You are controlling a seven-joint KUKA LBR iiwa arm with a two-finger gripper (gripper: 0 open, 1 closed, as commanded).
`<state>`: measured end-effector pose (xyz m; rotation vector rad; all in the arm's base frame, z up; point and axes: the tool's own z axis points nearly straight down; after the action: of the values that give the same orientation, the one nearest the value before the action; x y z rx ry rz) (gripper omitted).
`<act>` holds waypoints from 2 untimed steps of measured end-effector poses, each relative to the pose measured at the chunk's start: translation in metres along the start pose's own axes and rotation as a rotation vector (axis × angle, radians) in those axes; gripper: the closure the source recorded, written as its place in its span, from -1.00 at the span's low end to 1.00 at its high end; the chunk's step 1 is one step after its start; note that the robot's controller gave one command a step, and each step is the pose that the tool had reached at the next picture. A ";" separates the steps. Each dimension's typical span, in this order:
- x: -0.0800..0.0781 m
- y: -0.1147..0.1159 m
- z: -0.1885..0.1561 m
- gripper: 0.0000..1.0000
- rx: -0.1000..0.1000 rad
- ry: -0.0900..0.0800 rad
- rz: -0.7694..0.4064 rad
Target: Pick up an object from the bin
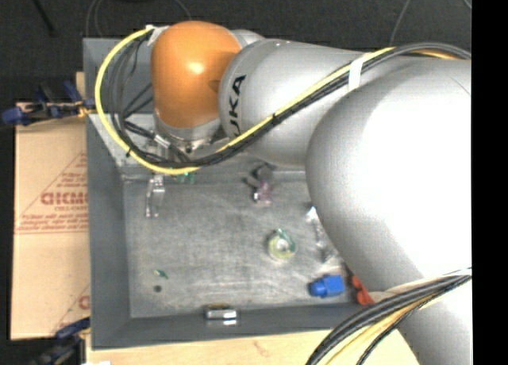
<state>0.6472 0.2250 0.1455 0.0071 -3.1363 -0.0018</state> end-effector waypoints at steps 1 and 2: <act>-0.008 -0.009 0.060 -1.00 -0.001 -0.012 -0.179; 0.012 -0.072 0.025 -1.00 0.002 -0.010 -0.084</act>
Offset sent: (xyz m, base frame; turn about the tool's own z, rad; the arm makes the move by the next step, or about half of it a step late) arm 0.0067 -0.0106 -0.0755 -0.1830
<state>0.6356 0.1529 0.1204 0.1390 -3.1433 0.0003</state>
